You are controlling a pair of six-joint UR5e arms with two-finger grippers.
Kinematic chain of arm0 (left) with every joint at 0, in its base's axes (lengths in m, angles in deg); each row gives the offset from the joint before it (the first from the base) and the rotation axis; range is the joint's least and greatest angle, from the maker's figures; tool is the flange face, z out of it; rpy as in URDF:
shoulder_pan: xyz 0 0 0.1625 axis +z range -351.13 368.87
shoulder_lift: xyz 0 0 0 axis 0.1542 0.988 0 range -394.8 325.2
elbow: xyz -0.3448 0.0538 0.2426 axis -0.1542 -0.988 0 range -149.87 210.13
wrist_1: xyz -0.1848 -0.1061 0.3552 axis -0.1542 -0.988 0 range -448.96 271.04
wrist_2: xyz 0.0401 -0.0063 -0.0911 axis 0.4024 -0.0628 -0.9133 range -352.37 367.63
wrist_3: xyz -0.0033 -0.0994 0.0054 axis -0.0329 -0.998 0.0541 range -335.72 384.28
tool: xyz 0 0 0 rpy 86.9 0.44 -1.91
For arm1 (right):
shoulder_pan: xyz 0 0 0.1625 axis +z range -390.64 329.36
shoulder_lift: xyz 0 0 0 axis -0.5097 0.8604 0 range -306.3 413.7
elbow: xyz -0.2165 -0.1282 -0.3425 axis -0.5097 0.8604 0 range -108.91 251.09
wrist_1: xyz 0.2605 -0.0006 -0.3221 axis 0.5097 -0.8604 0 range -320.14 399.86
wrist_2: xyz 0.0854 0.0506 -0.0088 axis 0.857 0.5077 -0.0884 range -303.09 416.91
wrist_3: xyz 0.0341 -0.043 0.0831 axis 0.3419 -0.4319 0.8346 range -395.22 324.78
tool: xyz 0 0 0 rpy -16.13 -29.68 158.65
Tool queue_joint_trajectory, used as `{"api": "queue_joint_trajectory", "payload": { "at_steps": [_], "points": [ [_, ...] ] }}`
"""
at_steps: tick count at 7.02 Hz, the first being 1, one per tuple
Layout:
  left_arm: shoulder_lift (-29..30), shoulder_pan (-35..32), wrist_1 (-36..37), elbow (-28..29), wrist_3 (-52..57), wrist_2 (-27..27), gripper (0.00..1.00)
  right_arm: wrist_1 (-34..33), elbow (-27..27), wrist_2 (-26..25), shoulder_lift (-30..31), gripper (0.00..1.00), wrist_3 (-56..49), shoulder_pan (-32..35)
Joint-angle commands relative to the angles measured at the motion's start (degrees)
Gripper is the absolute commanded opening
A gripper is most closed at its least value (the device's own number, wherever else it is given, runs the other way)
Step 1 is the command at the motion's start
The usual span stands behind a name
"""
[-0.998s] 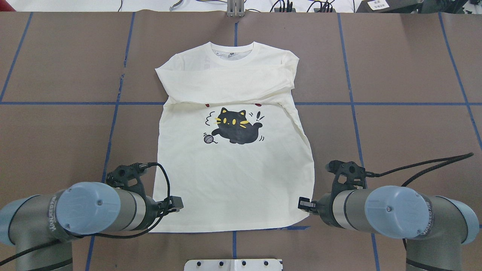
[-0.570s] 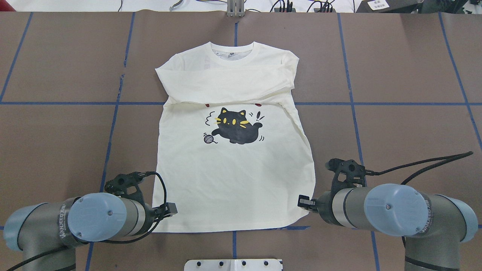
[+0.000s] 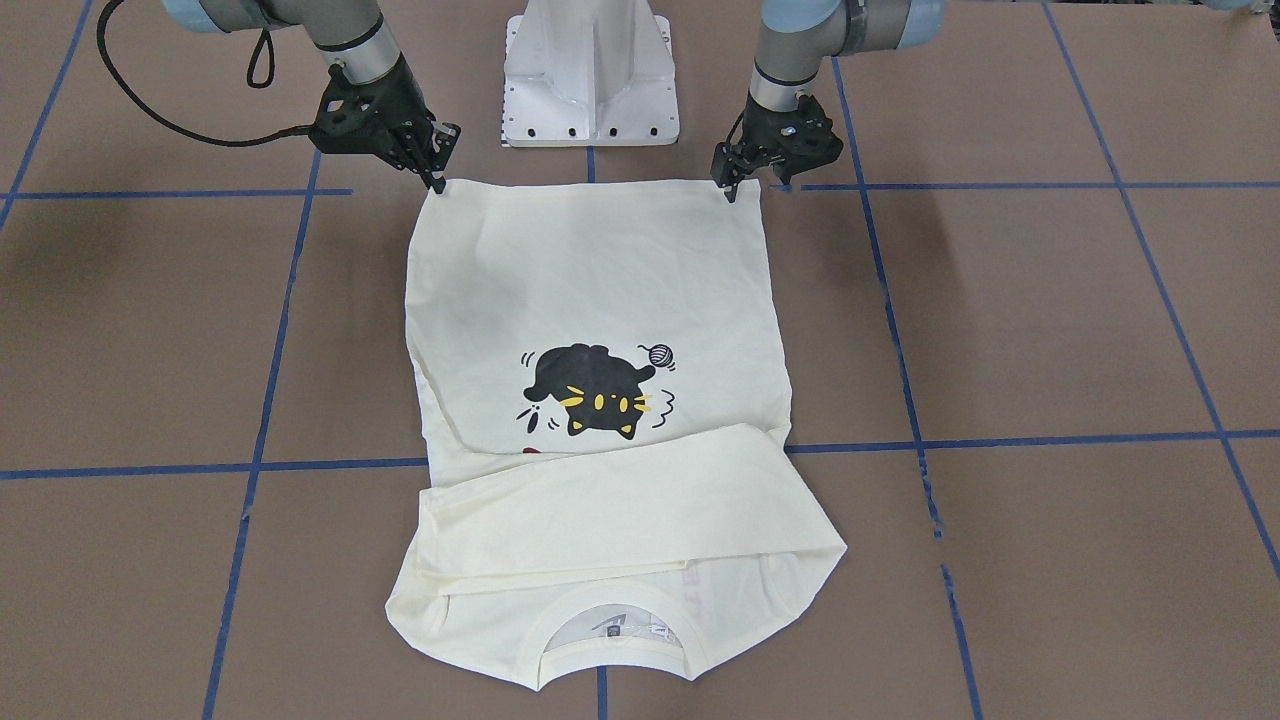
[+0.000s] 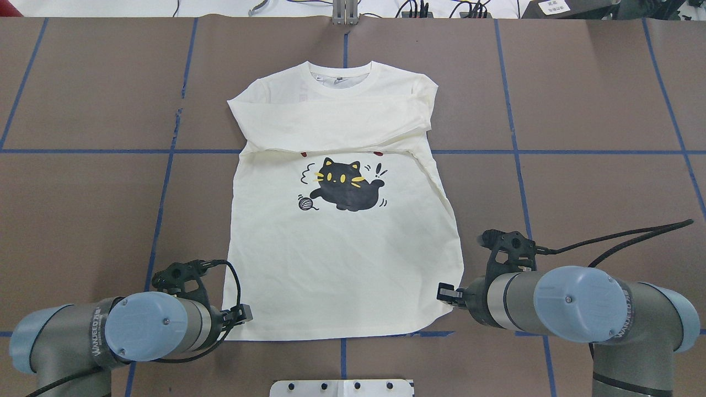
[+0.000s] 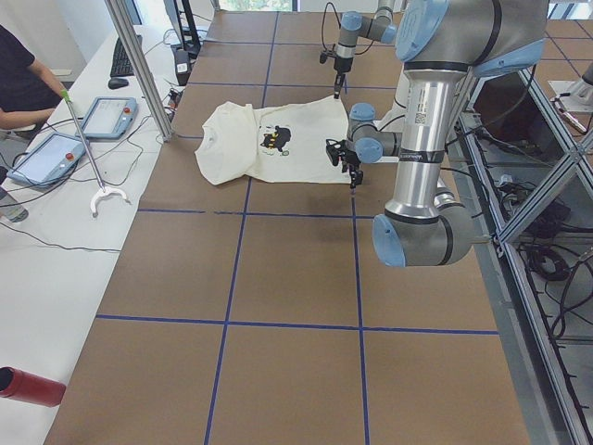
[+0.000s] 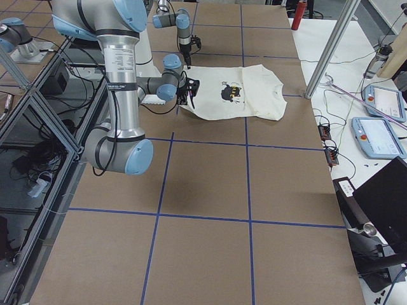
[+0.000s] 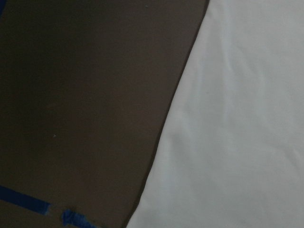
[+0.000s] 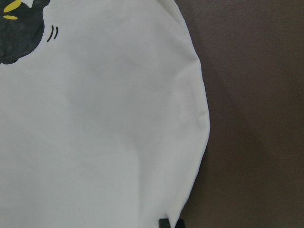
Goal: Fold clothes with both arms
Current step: 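Grasp the hem corners with both grippers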
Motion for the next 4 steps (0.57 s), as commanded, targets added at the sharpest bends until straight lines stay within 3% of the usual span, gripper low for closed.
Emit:
{"api": "queue_joint_trajectory", "payload": {
  "at_steps": [1, 4],
  "points": [
    [0.1, 0.5, 0.0, 0.5, -0.1, 0.0, 0.73, 0.0, 0.0, 0.3, 0.0, 0.00, 0.0, 0.4],
    [0.4, 0.5, 0.0, 0.2, -0.3, -0.1, 0.41, 0.0, 0.0, 0.6, 0.0, 0.00, -0.1, 0.8]
  ]
}}
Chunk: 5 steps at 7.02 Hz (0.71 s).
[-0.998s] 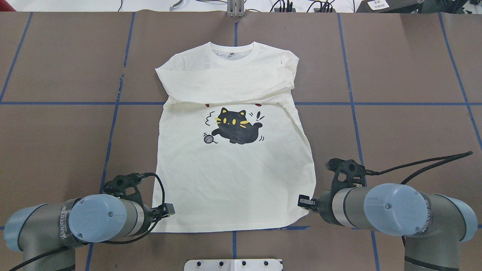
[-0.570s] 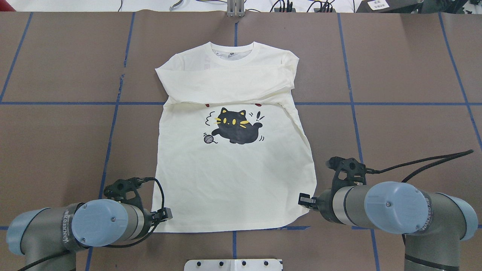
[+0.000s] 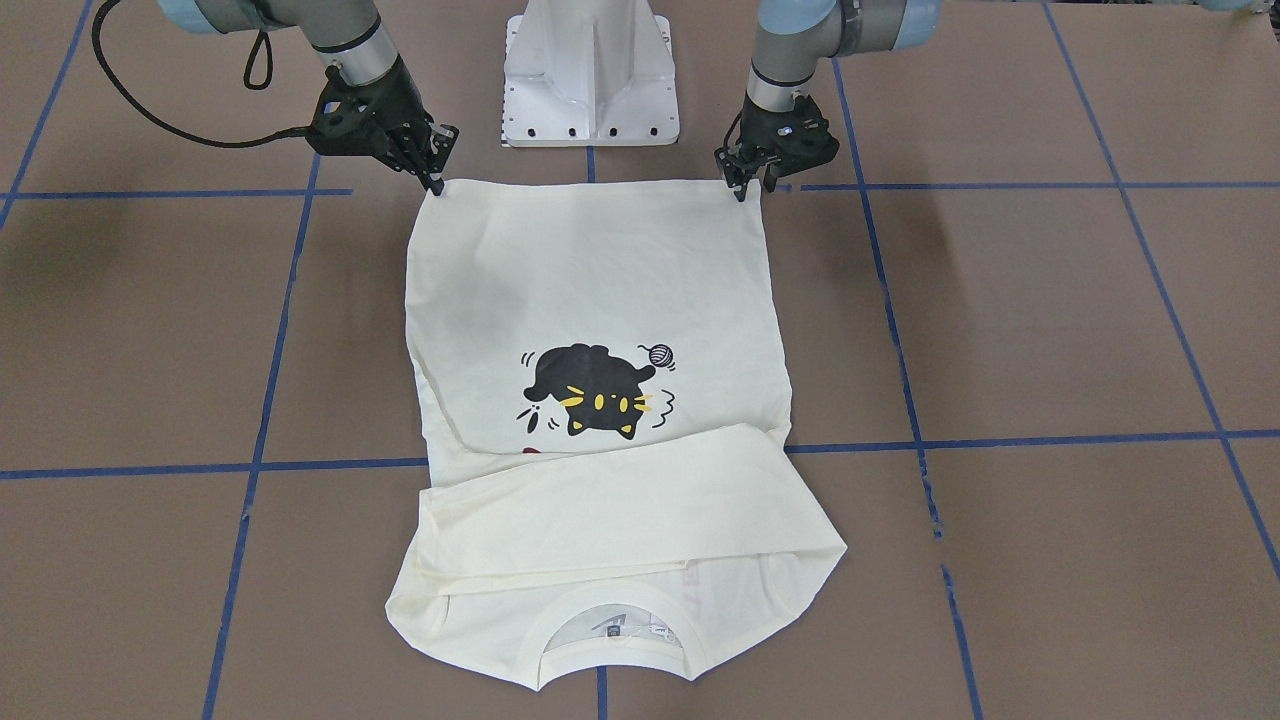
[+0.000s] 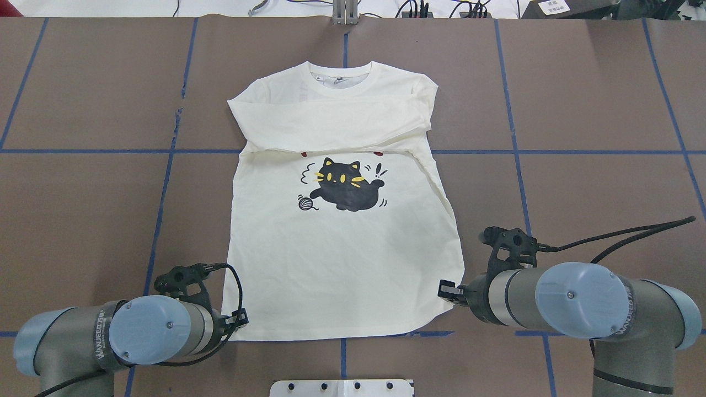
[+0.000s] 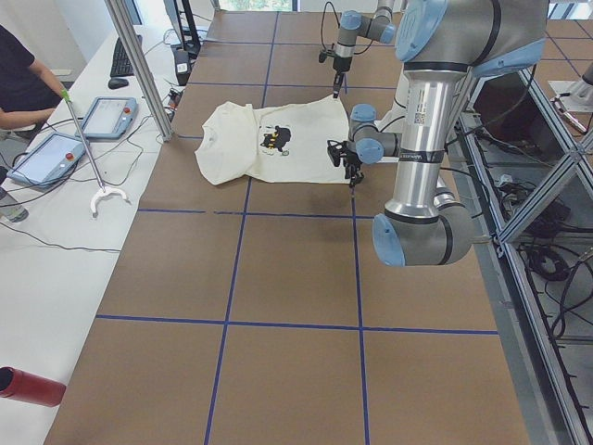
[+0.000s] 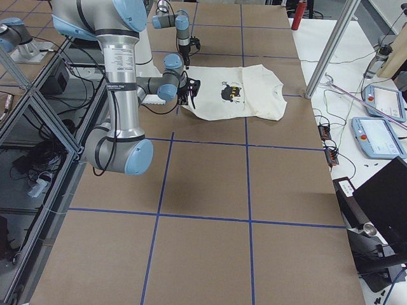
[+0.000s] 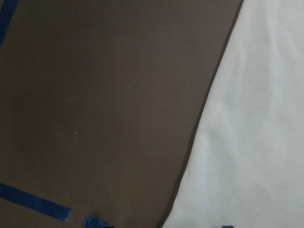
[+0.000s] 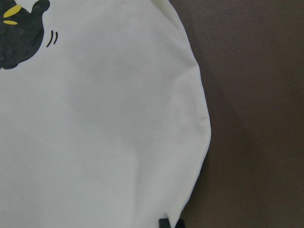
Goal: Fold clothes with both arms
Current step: 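Grasp the hem corners with both grippers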
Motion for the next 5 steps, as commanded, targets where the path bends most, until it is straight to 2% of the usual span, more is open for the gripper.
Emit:
{"api": "queue_joint_trajectory", "payload": {
  "at_steps": [1, 3, 5],
  "points": [
    [0.2, 0.0, 0.0, -0.1, -0.1, -0.1, 0.30, 0.0, 0.0, 0.2, 0.0, 0.00, -0.1, 0.4],
    [0.3, 0.0, 0.1, -0.5, -0.1, -0.1, 0.11, 0.0, 0.0, 0.2, 0.0, 0.00, -0.2, 0.5],
    [0.2, 0.1, 0.1, -0.8, -0.1, -0.1, 0.00, 0.0, 0.0, 0.2, 0.0, 0.00, -0.2, 0.5]
  ]
}}
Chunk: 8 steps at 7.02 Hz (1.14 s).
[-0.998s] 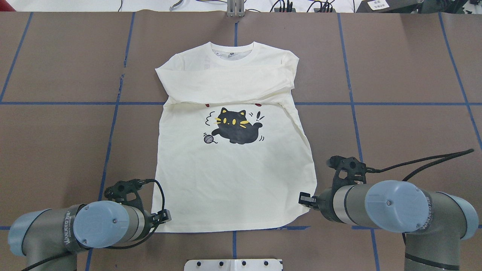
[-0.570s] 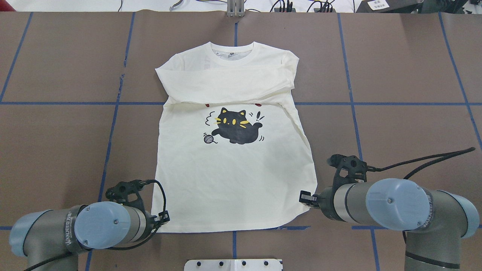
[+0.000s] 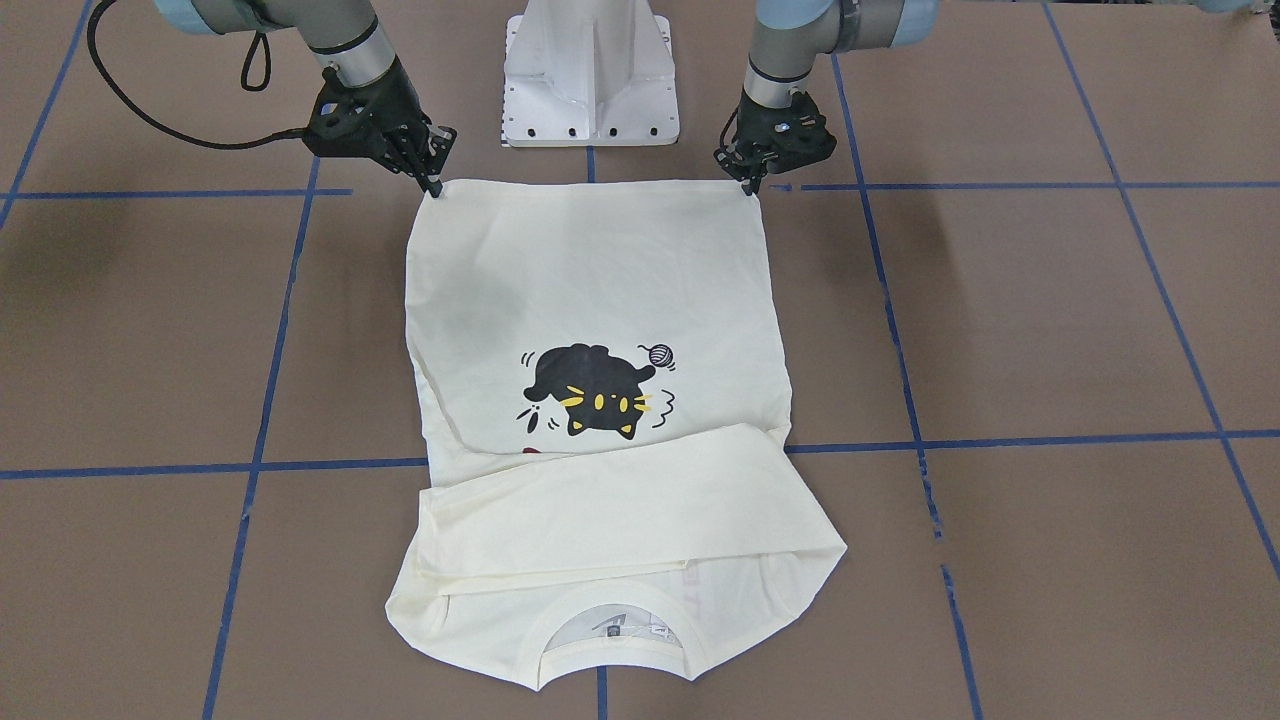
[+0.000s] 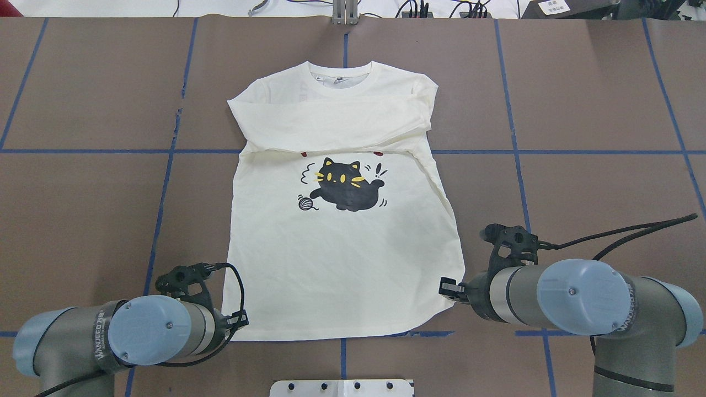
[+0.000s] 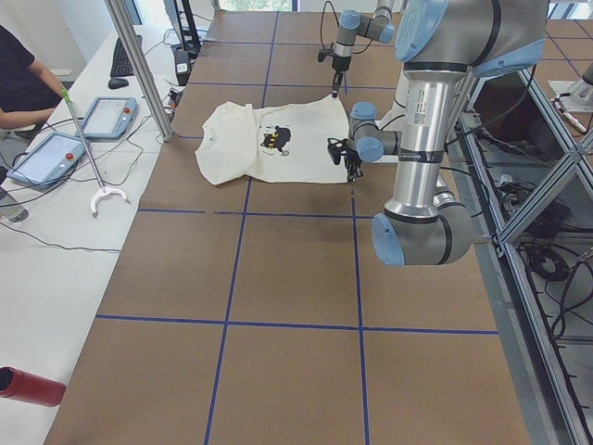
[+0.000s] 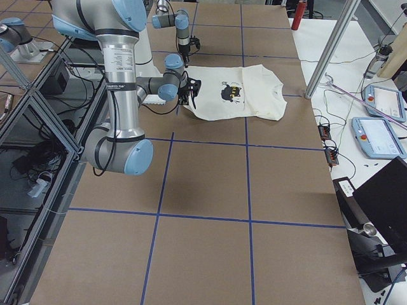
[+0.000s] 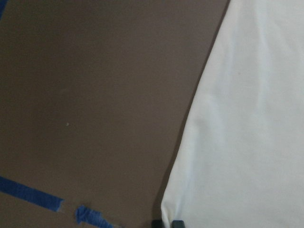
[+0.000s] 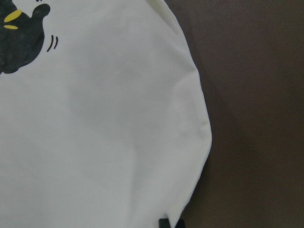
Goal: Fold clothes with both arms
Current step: 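Grasp the hem corners with both grippers, then lift the hem with both grippers and fold it toward the collar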
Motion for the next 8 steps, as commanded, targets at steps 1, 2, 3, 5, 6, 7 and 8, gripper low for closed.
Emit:
{"api": "queue_joint_trajectory", "payload": {
  "at_steps": [1, 2, 3, 5, 6, 7, 8],
  "points": [
    [-0.1, -0.1, 0.0, -1.9, 0.1, 0.0, 0.00, 0.0, -0.3, 0.2, 0.0, 0.00, 0.0, 0.0],
    [-1.0, -0.5, 0.8, -5.1, 0.1, -0.1, 0.00, -0.2, -1.5, -0.2, 0.3, 0.00, 0.3, 0.2],
    [-1.6, -0.4, 5.1, -8.8, 0.4, 0.0, 0.00, -0.2, -3.1, -0.3, 1.6, 0.00, 0.4, 0.3],
    [-1.5, 0.9, 7.6, -16.8, 0.8, -0.2, 0.00, -0.7, -9.7, 2.4, 7.4, 0.00, 0.4, -2.3],
    [-1.3, 3.7, 9.1, -20.6, 0.9, -0.6, 0.00, -0.7, -15.0, 4.7, 12.3, 0.00, 0.4, -4.6],
    [-1.3, 6.9, 12.1, -26.7, 0.7, -0.7, 0.00, -0.7, -20.5, 8.5, 17.2, 0.00, 0.7, -6.8],
    [-1.3, 8.6, 18.2, -31.6, 0.6, -0.8, 0.00, -0.6, -23.4, 10.3, 18.9, 0.00, 3.4, -8.8]
  ]
}}
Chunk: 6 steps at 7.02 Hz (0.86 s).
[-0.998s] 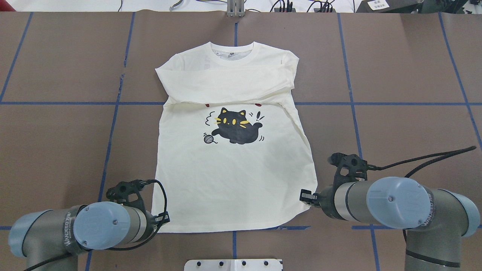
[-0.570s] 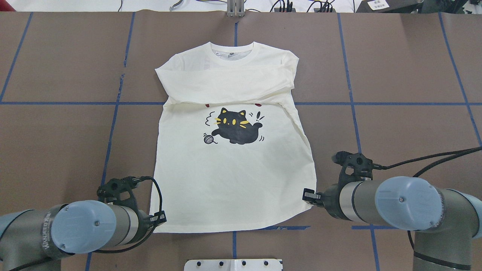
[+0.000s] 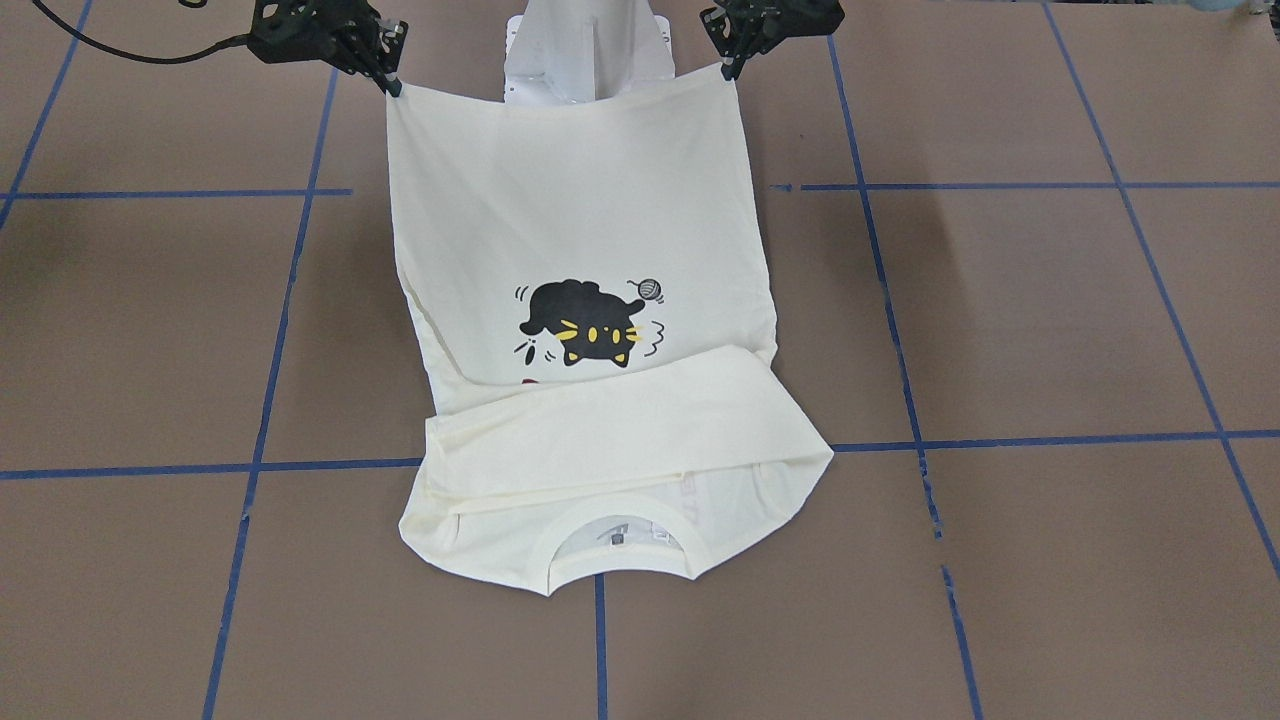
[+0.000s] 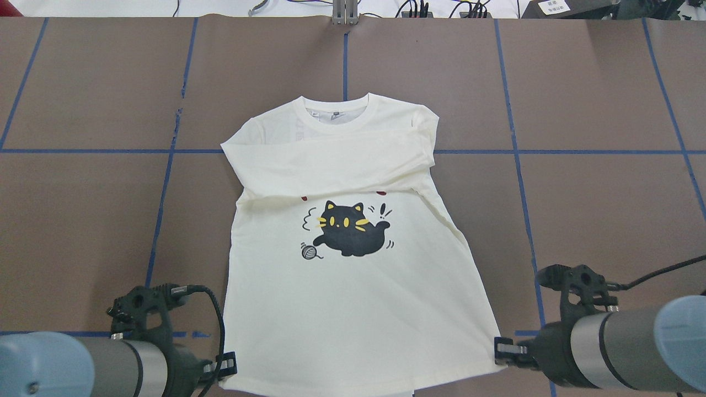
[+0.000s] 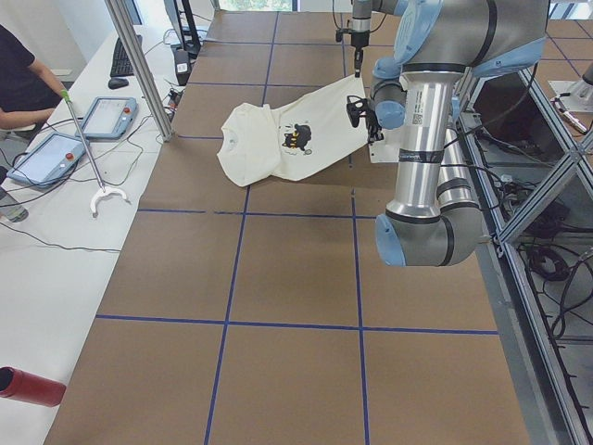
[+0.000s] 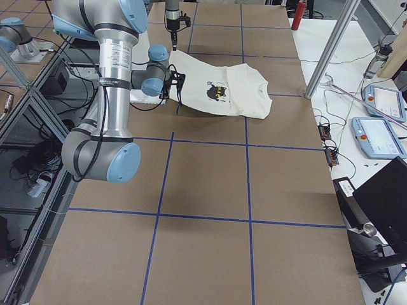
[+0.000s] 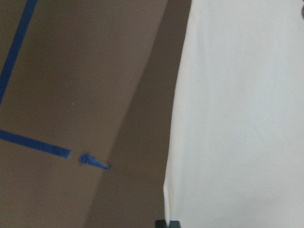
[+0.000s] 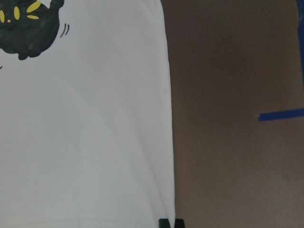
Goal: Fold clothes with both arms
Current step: 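Lift the hem with both grippers and fold it toward the collar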
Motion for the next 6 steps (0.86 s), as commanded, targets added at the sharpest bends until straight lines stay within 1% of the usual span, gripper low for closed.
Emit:
{"api": "queue_joint_trajectory", "payload": {
  "at_steps": [1, 2, 3, 4, 5, 6],
  "points": [
    [0.0, 2.7, 6.9, -7.0, -0.1, -0.2, 0.00, 0.1, -4.9, 2.9, 3.2, 0.00, 2.5, -3.9],
    [0.4, 2.8, 6.9, -6.3, -0.3, -0.2, 0.00, 0.1, -4.5, 2.3, 2.7, 0.00, 2.5, -3.7],
    [1.5, 2.6, 6.8, -4.8, -0.1, -0.3, 0.00, 0.1, -2.7, 2.3, -0.4, 0.00, 2.1, -0.2],
    [2.2, 1.1, 6.8, -3.5, 0.2, -0.2, 0.00, 0.1, -0.6, 2.8, -4.3, 0.00, 1.7, 3.9],
    [3.1, -4.2, 6.8, -3.1, 2.3, -1.3, 0.00, 0.2, 2.1, 3.2, -8.4, 0.00, 1.3, 8.6],
    [4.0, -10.8, 7.2, -2.8, 7.2, -6.3, 0.00, 0.1, 3.3, 5.5, -10.6, 0.00, -2.2, 13.2]
  ]
}}
